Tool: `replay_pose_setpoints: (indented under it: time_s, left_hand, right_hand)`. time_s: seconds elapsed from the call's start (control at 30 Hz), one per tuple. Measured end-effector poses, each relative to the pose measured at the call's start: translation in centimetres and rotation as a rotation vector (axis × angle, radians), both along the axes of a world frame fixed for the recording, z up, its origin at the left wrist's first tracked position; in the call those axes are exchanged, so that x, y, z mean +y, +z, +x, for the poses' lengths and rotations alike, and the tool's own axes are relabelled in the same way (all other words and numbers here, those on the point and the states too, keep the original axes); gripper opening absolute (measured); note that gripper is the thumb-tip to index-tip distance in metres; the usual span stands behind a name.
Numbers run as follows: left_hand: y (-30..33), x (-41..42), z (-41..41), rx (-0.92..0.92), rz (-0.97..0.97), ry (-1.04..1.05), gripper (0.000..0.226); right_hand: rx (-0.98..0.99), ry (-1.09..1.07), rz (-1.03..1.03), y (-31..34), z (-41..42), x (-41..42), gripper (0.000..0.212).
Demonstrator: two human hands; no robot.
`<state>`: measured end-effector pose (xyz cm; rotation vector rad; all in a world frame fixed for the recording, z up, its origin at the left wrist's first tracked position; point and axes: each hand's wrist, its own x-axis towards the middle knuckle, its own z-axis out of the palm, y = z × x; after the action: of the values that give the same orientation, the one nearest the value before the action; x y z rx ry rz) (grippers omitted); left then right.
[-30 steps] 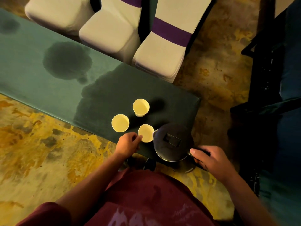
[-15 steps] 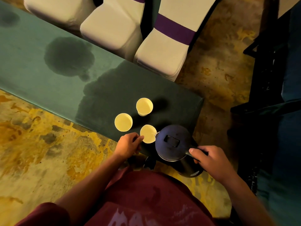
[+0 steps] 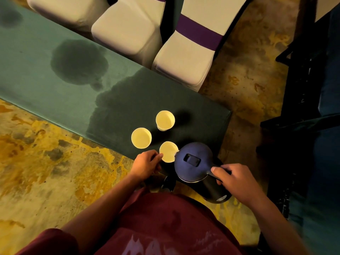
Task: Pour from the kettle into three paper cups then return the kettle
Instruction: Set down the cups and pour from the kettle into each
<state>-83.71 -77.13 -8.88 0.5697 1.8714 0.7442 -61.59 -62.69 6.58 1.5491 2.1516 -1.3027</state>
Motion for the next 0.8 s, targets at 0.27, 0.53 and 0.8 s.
replay_pose_setpoints:
  time_s: [0.27, 0.53, 0.8]
  left_hand:
    - [0.07, 0.04, -0.02, -0.004, 0.006, 0.002, 0.029]
    - [0.24, 0.09, 0.28, 0.008, 0.024, 0.009, 0.030]
    - [0.30, 0.09, 0.34, 0.027, 0.020, 0.000, 0.029]
  right_hand:
    - [-0.033, 0.015, 0.012, -0.09, -0.05, 0.24, 0.041]
    - [-0.037, 0.026, -0.005, 0.05, -0.22, 0.14, 0.040]
    - [-0.052, 0.061, 0.003, 0.19, -0.74, 0.27, 0.041]
